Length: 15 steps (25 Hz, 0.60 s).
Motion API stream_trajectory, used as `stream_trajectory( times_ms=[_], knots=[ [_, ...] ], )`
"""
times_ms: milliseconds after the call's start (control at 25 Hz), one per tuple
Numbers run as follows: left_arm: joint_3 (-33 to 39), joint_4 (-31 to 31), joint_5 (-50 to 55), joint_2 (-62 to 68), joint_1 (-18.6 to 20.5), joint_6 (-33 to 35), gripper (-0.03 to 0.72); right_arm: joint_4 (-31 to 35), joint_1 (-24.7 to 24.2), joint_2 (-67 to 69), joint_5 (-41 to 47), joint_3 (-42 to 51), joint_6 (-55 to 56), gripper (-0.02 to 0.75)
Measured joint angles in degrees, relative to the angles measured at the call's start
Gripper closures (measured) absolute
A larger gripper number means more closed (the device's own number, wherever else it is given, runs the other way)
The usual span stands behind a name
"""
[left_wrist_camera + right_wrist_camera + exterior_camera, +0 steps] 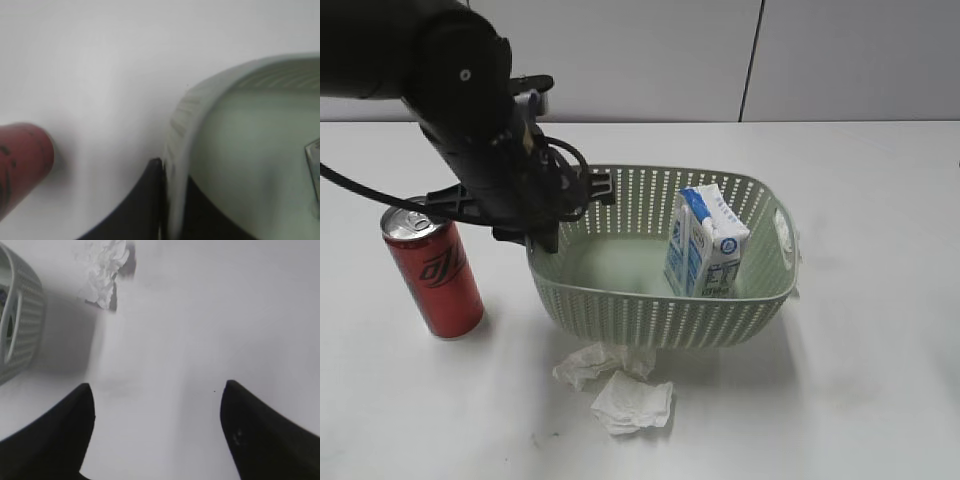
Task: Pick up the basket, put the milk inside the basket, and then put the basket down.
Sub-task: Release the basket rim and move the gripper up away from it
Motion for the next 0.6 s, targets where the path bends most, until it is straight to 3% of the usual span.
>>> stream_trajectory(
  times_ms=[280,600],
  knots=[
    [-8.1,0.3,1.2,1.6,0.6,0.1,0.676,0.1,0.0,-17.9,0.2,15.2,-0.1,0.145],
    [-18.2,0.8,4.8,9.0,4.4,3.1,0.676,-2.1,0.0,-44.6,0.6,29.0,1.4,0.146]
  ],
)
